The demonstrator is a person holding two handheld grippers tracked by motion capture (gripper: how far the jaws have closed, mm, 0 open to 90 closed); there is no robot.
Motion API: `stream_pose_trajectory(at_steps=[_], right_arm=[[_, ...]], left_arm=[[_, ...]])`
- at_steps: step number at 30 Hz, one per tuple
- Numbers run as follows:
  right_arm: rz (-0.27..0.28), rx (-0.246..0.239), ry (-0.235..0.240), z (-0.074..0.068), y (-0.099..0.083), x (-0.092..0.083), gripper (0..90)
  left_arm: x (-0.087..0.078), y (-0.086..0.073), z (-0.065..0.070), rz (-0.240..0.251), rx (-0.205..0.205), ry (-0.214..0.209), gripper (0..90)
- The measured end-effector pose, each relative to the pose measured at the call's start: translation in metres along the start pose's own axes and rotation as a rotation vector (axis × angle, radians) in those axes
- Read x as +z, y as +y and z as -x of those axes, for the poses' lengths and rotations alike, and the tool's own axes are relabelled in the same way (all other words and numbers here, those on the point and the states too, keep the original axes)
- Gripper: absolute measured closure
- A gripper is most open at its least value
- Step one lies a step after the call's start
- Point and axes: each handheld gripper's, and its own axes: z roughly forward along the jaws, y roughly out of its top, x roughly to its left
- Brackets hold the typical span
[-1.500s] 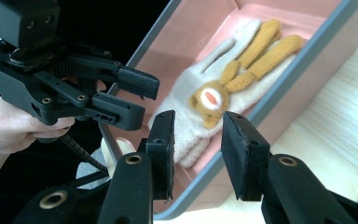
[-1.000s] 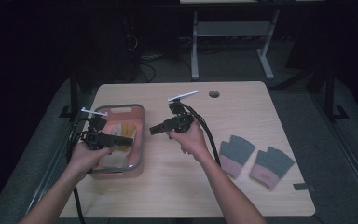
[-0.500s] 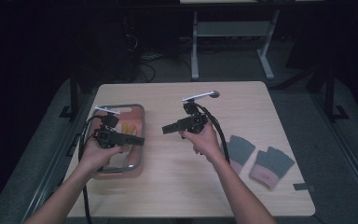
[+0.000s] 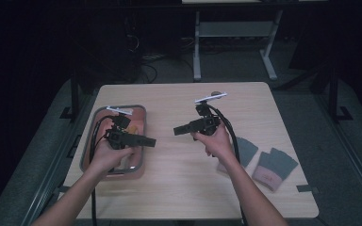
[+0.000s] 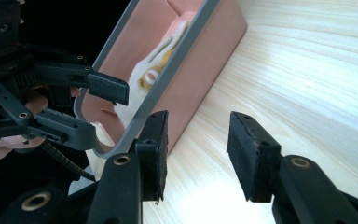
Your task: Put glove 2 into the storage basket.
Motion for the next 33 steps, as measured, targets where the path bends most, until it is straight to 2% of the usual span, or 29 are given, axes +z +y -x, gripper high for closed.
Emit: stream_pose_trajectory(at_steps=[9,16,24,29,31,33], right_arm=[[-0.001,0.013,-0.013,0.007,-0.007,-0.011,56.6],[0.006,0.032,-0.022,0.014,-0.016,-0.021,55.7],[0.021,0.050,-0.031,0.023,-0.028,-0.036,55.0],[0.027,0.053,-0.036,0.028,-0.034,-0.045,54.6],[0.028,0.057,-0.038,0.030,-0.036,-0.048,54.0],[0.028,0.063,-0.043,0.031,-0.039,-0.052,54.0]], left_arm=[[0.010,0.001,0.012,0.001,0.013,-0.004,34.0],[0.020,0.002,0.022,-0.001,0.031,-0.032,31.5],[0.034,0.004,0.031,-0.025,0.055,-0.036,31.4],[0.042,0.004,0.037,-0.023,0.062,-0.040,31.4],[0.045,0.004,0.040,-0.021,0.074,-0.026,31.4],[0.047,0.004,0.042,-0.015,0.072,-0.036,31.4]])
